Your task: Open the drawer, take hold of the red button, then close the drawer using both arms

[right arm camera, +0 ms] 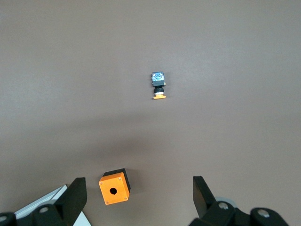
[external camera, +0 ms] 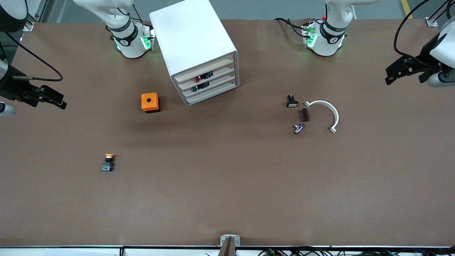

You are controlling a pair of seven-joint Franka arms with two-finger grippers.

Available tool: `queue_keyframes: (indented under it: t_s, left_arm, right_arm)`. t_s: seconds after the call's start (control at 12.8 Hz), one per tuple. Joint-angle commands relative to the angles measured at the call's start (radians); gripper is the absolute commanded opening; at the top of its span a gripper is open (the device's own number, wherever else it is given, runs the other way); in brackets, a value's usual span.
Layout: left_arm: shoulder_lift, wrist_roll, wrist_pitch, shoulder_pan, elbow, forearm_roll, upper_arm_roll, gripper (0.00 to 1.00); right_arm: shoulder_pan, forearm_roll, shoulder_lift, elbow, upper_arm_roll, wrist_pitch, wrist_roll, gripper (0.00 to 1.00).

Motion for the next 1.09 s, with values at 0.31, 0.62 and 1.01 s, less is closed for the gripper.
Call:
queue_keyframes:
  t_s: [0.31, 0.62, 1.01]
  left_arm:
    - [0.221, -0.127, 0.065, -0.011, 0.039, 0.000, -0.020, 1.00]
    - [0.350, -0.410, 0.096, -0.097, 0.042, -0.001, -0.022, 1.00]
    - [0.510, -0.801, 0.096, -0.184, 0.043, -0.179, -0.022, 1.00]
  right_arm:
    - [-0.022, 0.014, -0.027, -0.021, 0.015, -0.001, -0.009, 1.00]
    - [-0.024, 0.017, -0.035, -0.021, 0.015, -0.011, -0.009, 1.00]
    - [-0.025, 0.017, -0.030, -0.020, 0.015, -0.012, -0.011, 1.00]
